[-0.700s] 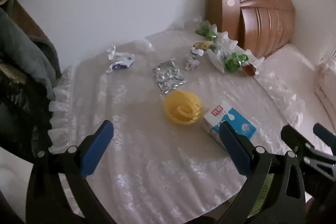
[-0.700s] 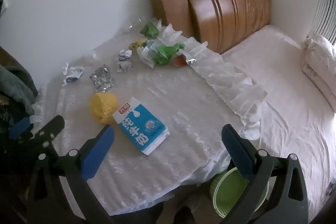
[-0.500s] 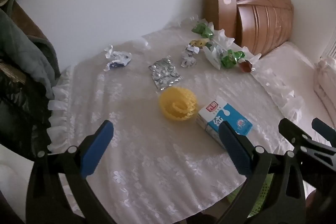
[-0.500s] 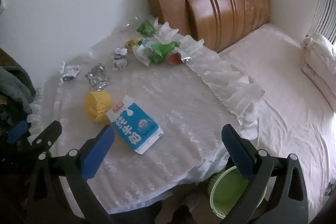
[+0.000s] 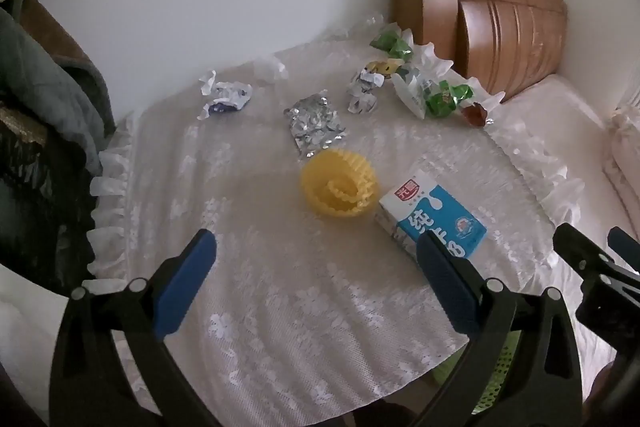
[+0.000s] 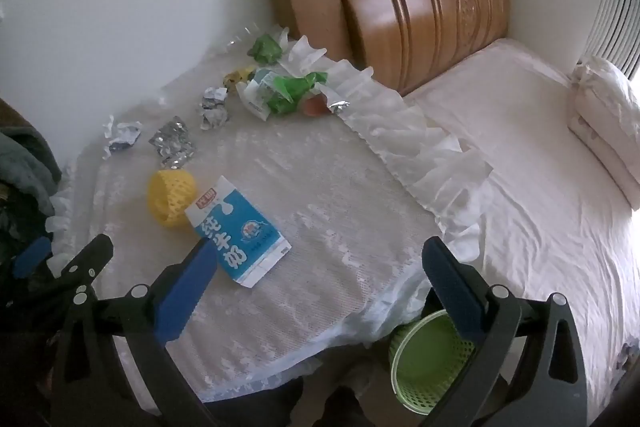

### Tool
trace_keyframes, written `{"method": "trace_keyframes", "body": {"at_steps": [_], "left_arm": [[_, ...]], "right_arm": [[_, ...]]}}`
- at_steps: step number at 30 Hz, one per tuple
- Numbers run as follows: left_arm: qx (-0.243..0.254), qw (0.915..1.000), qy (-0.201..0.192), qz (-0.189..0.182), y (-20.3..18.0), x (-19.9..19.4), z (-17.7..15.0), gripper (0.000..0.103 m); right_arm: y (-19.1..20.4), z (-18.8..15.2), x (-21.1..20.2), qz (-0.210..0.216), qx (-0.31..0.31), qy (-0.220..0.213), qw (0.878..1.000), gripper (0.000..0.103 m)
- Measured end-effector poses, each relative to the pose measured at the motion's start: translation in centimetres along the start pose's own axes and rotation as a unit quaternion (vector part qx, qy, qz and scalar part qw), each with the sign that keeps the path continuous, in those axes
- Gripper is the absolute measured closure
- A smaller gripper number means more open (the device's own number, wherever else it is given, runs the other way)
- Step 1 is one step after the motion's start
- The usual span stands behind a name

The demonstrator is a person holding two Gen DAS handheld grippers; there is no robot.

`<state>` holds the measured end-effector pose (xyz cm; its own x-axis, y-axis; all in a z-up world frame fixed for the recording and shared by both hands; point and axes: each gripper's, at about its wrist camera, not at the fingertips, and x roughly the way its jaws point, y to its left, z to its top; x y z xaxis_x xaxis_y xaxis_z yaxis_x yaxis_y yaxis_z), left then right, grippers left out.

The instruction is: Collect trash

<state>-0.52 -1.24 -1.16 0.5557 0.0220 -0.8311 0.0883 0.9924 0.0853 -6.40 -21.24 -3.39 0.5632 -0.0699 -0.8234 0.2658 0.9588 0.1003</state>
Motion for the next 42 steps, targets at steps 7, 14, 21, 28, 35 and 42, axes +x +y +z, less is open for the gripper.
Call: {"method": "trace_keyframes", "body": {"at_steps": [7, 14, 21, 28, 35, 42], "left_arm": [[-0.005, 1.0000, 0.003, 0.003, 0.4, 0.4, 0.5, 0.007], [-0.010, 0.9999, 0.008, 0.006, 0.8, 0.7, -0.3, 0.007], [-0.016, 0.9997, 0.015, 0.009, 1.2, 1.1, -0.6, 0.007], [-0.017, 0.9997, 0.016, 0.009, 1.5, 1.3, -0.7, 0.007], [-0.016, 0.9997, 0.018, 0.007, 1.6, 1.5, -0.8, 0.007], [-0.017, 0.9996, 0.019, 0.009, 1.7, 1.7, -0.8, 0.007]], "right_arm": [[0.0, 0.0, 0.1, 0.002, -0.001, 0.001, 1.000, 0.002], [0.9, 0.3, 0.1, 0.001, -0.008, 0.006, 1.000, 0.002], [1.6, 0.2, 0.4, 0.002, -0.012, 0.010, 1.000, 0.002], [1.7, 0.3, 0.6, 0.001, -0.013, 0.013, 1.000, 0.002], [1.4, 0.1, 0.8, 0.002, -0.011, 0.013, 1.000, 0.002], [1.5, 0.1, 0.8, 0.001, -0.012, 0.014, 1.000, 0.002]]}}
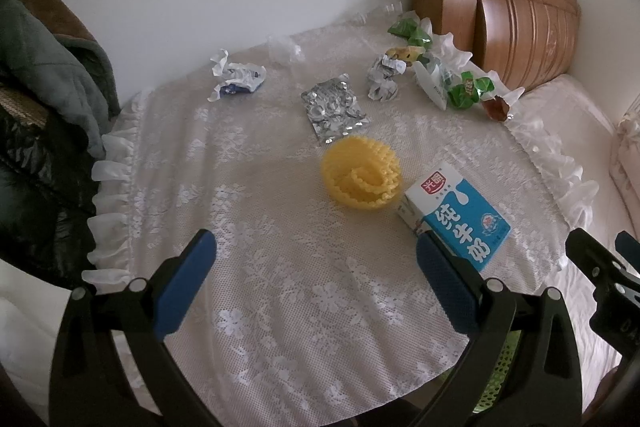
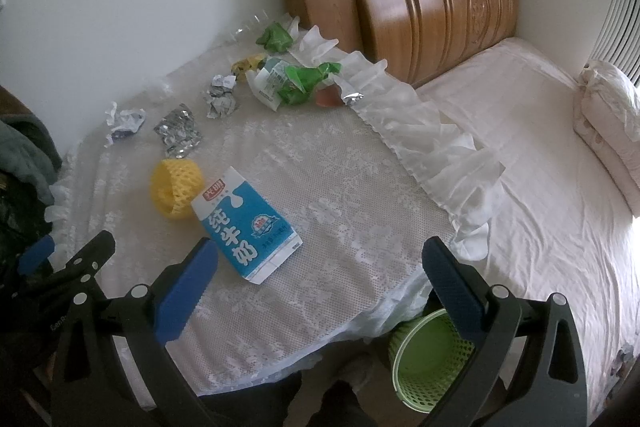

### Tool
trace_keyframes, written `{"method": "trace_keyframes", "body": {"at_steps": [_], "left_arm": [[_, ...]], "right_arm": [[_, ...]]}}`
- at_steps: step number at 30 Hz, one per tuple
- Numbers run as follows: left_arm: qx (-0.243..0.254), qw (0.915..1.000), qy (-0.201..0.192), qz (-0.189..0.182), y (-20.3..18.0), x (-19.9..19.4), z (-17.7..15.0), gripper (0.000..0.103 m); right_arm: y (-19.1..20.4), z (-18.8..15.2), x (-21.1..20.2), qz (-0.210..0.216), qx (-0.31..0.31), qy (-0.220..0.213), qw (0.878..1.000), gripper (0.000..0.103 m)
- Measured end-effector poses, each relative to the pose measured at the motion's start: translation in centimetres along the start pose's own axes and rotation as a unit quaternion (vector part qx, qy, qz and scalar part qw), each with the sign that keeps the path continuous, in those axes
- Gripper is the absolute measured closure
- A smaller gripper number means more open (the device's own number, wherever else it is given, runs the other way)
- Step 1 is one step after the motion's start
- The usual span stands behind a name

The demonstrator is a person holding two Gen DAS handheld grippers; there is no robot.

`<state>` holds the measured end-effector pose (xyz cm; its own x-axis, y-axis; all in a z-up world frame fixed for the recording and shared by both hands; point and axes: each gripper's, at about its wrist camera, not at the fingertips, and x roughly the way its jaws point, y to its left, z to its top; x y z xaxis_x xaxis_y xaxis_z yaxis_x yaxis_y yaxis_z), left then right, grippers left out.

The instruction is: Collect trash

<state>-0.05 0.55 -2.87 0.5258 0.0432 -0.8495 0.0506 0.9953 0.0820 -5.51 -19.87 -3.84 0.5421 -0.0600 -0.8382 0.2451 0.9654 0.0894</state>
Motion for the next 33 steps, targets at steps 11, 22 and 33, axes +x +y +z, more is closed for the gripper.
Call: {"method": "trace_keyframes", "body": {"at_steps": [11, 22, 33], "left_arm": [[-0.003, 1.0000, 0.003, 0.000, 0.22, 0.34, 0.13, 0.007], [-0.004, 1.0000, 0.005, -0.001, 0.37, 0.31, 0.17, 0.007], [-0.003, 1.0000, 0.007, 0.000, 0.53, 0.51, 0.06, 0.007]], "right_arm": [[0.08, 0.01, 0.11, 0.000, 0.000, 0.001, 1.000, 0.002], [0.16, 0.07, 0.20, -0.001, 0.000, 0.002, 1.000, 0.002], [0.17, 0.00, 0.37, 0.000, -0.001, 0.004, 1.000, 0.002]]}}
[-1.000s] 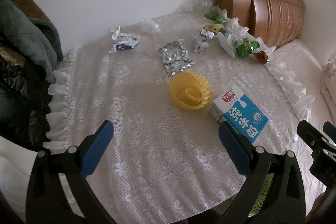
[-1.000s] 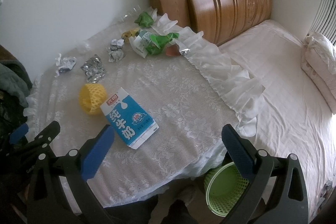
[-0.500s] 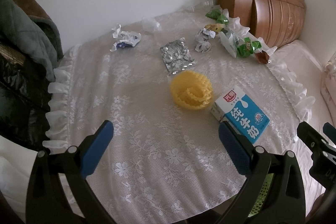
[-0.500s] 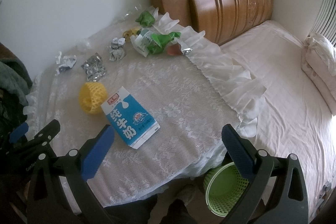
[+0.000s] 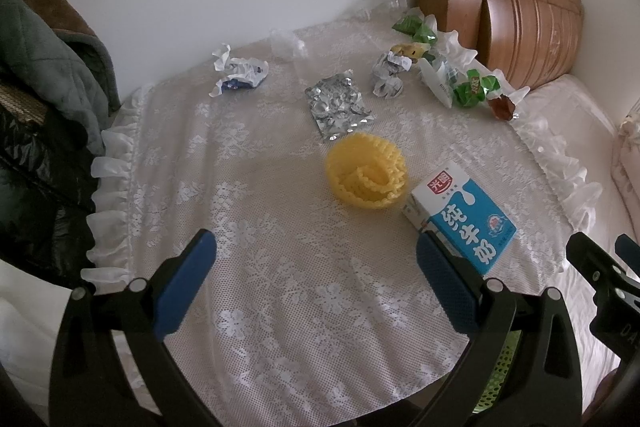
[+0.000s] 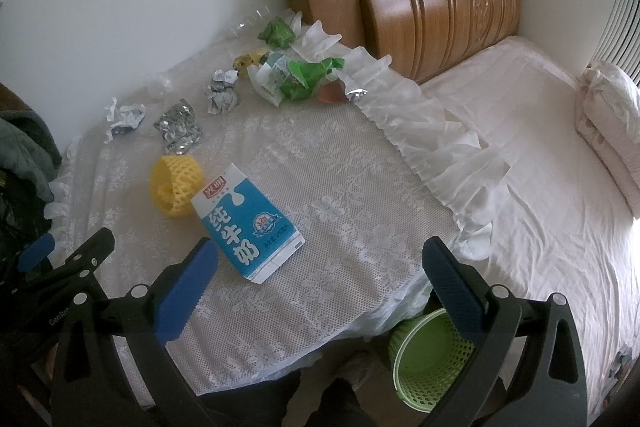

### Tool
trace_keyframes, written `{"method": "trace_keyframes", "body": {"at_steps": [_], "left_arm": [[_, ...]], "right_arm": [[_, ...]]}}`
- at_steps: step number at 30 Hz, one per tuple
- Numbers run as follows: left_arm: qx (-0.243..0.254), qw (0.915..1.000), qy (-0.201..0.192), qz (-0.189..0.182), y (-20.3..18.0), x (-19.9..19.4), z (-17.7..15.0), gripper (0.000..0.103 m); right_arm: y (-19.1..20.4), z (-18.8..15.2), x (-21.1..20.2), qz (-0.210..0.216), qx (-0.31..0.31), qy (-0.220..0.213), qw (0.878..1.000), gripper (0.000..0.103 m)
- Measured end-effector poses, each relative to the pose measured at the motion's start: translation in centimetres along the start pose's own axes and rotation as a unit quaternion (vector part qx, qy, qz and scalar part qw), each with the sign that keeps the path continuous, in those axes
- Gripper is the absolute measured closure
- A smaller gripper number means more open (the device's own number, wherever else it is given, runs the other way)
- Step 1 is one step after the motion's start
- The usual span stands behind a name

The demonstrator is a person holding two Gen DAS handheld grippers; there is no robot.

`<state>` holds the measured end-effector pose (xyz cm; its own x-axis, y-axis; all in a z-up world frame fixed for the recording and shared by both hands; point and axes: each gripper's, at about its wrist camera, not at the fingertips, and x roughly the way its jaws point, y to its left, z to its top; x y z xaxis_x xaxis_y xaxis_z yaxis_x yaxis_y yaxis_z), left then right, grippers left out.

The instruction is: Collect trash

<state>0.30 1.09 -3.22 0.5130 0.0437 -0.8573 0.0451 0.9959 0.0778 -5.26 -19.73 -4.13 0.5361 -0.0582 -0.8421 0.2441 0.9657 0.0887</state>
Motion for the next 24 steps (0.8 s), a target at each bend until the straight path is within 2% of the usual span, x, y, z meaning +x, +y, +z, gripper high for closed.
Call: {"method": "trace_keyframes", "body": {"at_steps": [8, 14, 17, 20, 24], "left_arm": [[-0.025, 0.9991, 0.031, -0.017, 1.3, 1.8, -0.2, 0.007], [-0.015, 0.9984, 0.047, -0.027, 2.2, 3.8, 0.0, 0.007], [0.010, 0.9981, 0.048, -0.038, 2.6, 4.7, 0.6, 0.007], [0.031, 0.9968, 0.049, -0.055, 2.9, 5.7, 1.8, 0.007], [0.049, 0.9960, 0.049, -0.056, 2.7, 7.1, 3.3, 0.007]], "right_arm": [[-0.2, -0.8, 1.5, 0.017, -0.003, 0.013, 1.000, 0.002], [0.9, -1.3, 3.9, 0.043, -0.079, 0.028, 0.996, 0.002], [2.5, -1.3, 5.5, 0.056, -0.149, 0.042, 0.986, 0.002], [4.3, -1.2, 7.5, 0.069, -0.217, 0.057, 0.972, 0.002], [5.7, -0.8, 10.3, 0.087, -0.264, 0.081, 0.957, 0.002]]}}
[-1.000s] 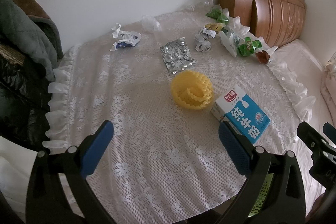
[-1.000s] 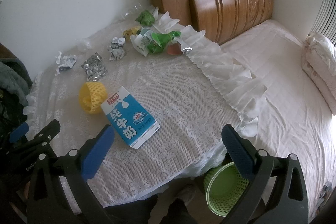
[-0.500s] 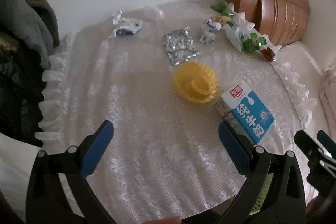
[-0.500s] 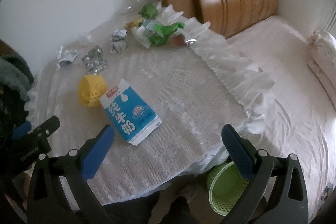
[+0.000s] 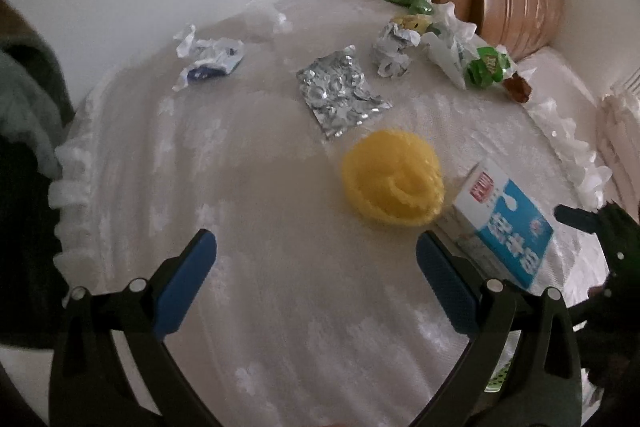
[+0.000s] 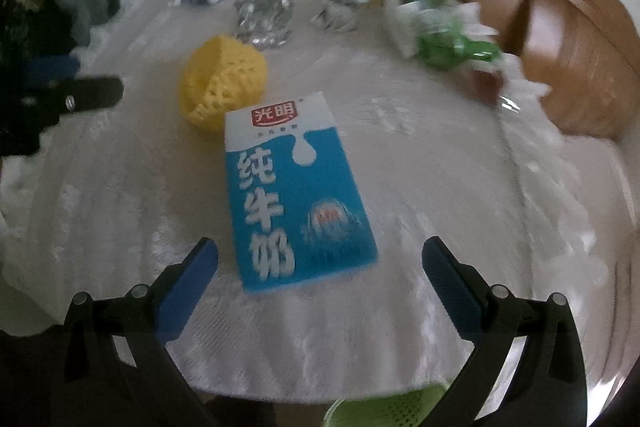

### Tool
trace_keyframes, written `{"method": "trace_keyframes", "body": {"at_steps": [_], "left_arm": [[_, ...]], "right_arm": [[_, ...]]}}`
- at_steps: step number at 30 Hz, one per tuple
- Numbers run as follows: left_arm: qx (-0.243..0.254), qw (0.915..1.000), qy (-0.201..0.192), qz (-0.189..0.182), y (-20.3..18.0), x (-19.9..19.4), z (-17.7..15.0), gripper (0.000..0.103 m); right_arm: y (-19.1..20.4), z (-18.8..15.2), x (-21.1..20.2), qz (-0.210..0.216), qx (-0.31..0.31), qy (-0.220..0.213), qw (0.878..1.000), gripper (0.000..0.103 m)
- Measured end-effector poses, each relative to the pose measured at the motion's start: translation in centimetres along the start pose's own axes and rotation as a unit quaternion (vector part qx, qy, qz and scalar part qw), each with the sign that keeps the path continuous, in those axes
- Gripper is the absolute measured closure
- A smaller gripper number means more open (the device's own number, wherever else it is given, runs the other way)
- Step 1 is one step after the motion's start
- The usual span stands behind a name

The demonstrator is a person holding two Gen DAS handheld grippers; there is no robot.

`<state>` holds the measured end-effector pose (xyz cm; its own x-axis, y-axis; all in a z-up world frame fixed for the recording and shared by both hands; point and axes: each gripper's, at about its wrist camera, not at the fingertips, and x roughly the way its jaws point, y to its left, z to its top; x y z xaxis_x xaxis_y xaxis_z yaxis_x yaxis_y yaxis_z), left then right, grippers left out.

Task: Collect trash
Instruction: 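Grasp the milk carton with the right tool while the left tool grasps the yellow mesh net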

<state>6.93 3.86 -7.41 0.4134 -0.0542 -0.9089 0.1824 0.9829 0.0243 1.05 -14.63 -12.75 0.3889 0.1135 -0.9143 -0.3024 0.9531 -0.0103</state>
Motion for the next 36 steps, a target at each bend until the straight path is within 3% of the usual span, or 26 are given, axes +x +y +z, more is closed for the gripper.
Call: {"method": "trace_keyframes", "body": {"at_steps": [5, 7, 9, 12, 21, 24, 26, 29, 32, 36], "left_arm": [[-0.016, 0.9996, 0.014, -0.017, -0.1, 1.2, 1.8, 0.007], [-0.037, 0.9985, 0.024, -0.031, -0.2, 1.9, 2.3, 0.007], [-0.054, 0.9970, 0.035, -0.044, -0.4, 2.5, 2.7, 0.007], [-0.068, 0.9945, 0.048, -0.064, -1.3, 3.3, 3.0, 0.007], [-0.051, 0.9937, 0.079, -0.060, -4.8, 6.5, 3.8, 0.007], [-0.041, 0.9942, 0.077, -0.062, -5.5, 7.0, 3.9, 0.023], [-0.031, 0.9948, 0.075, -0.061, -6.0, 7.3, 4.0, 0.044], [-0.022, 0.9958, 0.068, -0.057, -6.2, 7.4, 4.0, 0.062], [-0.028, 0.9956, 0.057, -0.069, -6.0, 6.6, 4.0, 0.072], [-0.001, 0.9975, 0.025, -0.066, -6.1, 3.8, 3.2, 0.074]], "right_arm": [[-0.1, 1.1, 1.5, 0.027, -0.003, 0.011, 1.000, 0.004], [-0.4, 0.9, 1.7, 0.038, 0.007, 0.017, 0.999, 0.022], [-1.2, 0.8, 2.0, 0.068, 0.026, 0.022, 0.997, 0.032], [-1.9, 0.2, 1.5, 0.078, 0.046, 0.017, 0.996, 0.032], [-5.1, -4.1, -3.0, 0.091, 0.174, -0.026, 0.980, 0.032], [-6.3, -6.2, -4.8, 0.092, 0.213, -0.043, 0.972, 0.032], [-6.8, -7.3, -5.8, 0.090, 0.233, -0.054, 0.967, 0.032], [-7.7, -8.9, -6.9, 0.084, 0.262, -0.066, 0.959, 0.032], [-8.1, -10.4, -7.9, 0.069, 0.288, -0.081, 0.952, 0.032], [-9.4, -13.3, -10.0, 0.052, 0.324, -0.102, 0.939, 0.032]]}}
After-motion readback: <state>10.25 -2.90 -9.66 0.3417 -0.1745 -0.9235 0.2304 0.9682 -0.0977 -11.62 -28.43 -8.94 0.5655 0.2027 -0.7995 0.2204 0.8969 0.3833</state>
